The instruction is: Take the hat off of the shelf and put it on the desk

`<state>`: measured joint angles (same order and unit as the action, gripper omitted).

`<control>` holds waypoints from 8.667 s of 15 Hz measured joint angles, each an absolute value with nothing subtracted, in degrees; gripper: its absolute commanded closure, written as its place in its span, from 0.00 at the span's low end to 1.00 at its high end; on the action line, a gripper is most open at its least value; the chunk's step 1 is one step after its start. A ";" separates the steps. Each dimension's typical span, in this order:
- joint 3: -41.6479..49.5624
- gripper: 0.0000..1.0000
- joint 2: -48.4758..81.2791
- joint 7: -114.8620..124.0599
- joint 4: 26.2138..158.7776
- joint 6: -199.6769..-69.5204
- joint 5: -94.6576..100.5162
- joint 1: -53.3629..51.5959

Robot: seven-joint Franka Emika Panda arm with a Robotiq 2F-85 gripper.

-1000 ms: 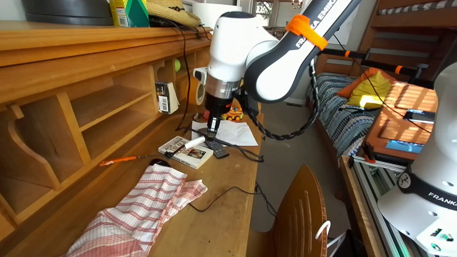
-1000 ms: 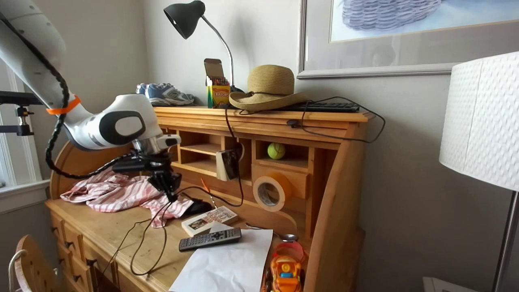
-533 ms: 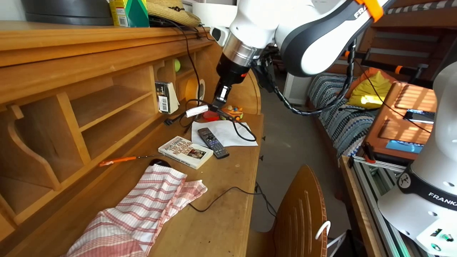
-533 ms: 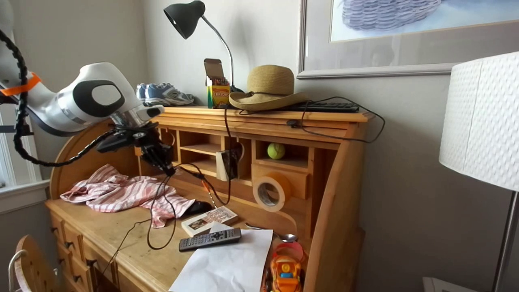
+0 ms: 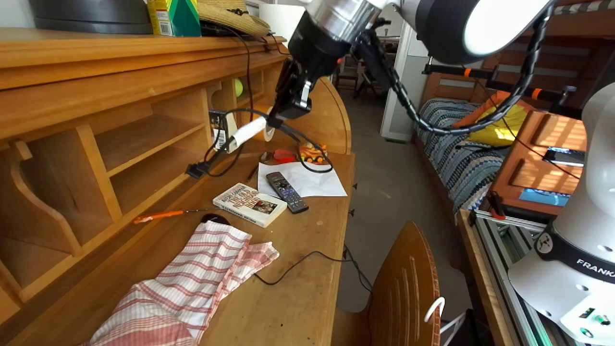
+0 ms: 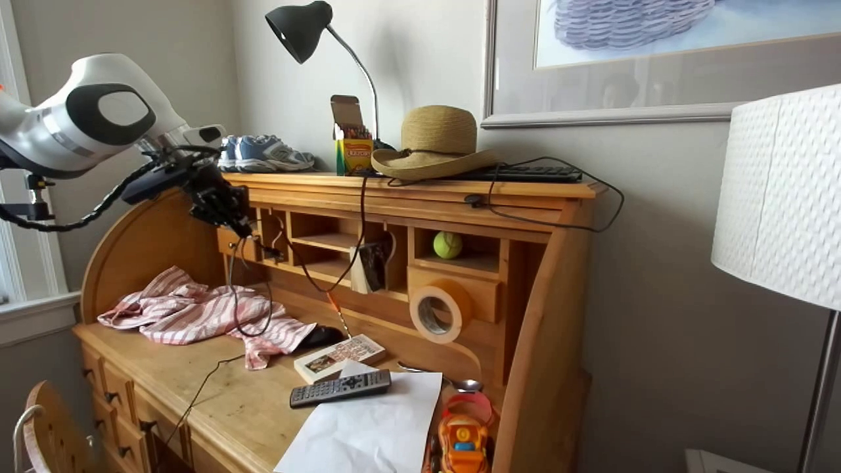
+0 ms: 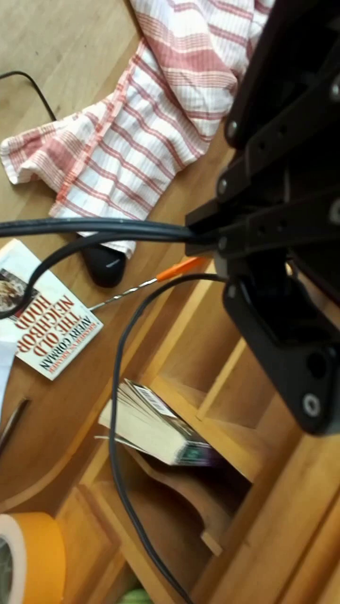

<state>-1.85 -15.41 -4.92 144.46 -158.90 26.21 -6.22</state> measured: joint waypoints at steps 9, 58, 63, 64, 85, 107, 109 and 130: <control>-5.10 0.92 -29.01 -7.51 137.17 -142.55 24.36 -3.55; -1.47 0.98 4.50 -17.20 74.70 -143.16 28.97 6.89; -1.84 0.98 8.67 -22.37 69.79 -147.98 9.55 8.40; -2.23 0.98 9.69 -24.29 68.75 -149.21 5.35 8.96; -11.99 0.92 23.95 -85.08 57.19 -131.58 -14.31 21.08; -17.70 0.98 32.66 -104.85 49.48 -120.03 -18.73 23.14; -17.94 0.98 33.97 -105.24 49.48 -122.26 -18.75 22.61; -18.11 0.00 40.07 -97.59 42.35 -126.52 -18.77 17.52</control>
<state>-18.11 40.07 -97.59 42.35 -126.52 -18.77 17.52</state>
